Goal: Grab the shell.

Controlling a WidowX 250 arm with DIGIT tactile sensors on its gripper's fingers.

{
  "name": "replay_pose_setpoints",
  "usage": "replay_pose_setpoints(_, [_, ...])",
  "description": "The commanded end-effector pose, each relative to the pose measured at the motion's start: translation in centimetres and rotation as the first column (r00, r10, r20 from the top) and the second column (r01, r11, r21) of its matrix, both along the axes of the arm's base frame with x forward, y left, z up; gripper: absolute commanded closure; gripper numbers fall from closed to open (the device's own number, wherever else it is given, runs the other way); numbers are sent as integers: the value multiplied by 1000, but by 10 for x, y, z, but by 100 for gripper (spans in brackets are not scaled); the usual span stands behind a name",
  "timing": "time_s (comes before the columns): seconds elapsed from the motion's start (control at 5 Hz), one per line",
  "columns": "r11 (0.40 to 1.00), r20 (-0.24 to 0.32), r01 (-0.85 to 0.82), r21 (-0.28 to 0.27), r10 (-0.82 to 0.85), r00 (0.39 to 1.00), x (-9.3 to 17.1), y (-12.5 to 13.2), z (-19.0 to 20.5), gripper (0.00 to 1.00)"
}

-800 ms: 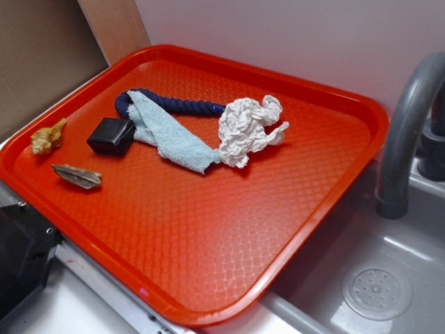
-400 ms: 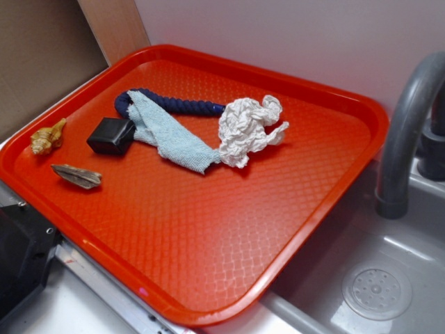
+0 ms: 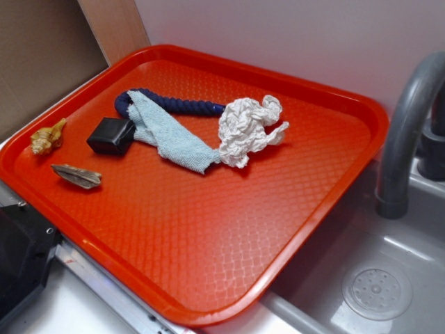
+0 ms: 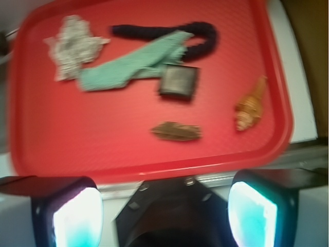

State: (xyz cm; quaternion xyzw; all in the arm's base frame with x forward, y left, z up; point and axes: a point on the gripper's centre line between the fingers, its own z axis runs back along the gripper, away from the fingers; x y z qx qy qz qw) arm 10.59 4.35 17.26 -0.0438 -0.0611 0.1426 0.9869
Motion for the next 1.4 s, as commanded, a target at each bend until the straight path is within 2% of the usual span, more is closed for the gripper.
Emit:
replay_pose_setpoints(0.0, [984,-8,-167,57,168,986,6,71,-66,0])
replay_pose_setpoints(0.2, [986,12,-154,67,153,988,25,80,-96,0])
replay_pose_setpoints(0.4, [980,21,-163,112,162,987,36,85,-118,0])
replay_pose_setpoints(0.6, [987,19,-140,81,139,990,43,83,-141,0])
replay_pose_setpoints(0.8, [991,-9,-114,64,114,993,51,81,-156,0])
replay_pose_setpoints(1.0, [995,-25,-88,51,89,996,56,85,-164,11])
replay_pose_setpoints(1.2, [992,-34,-97,80,100,994,60,88,-158,100])
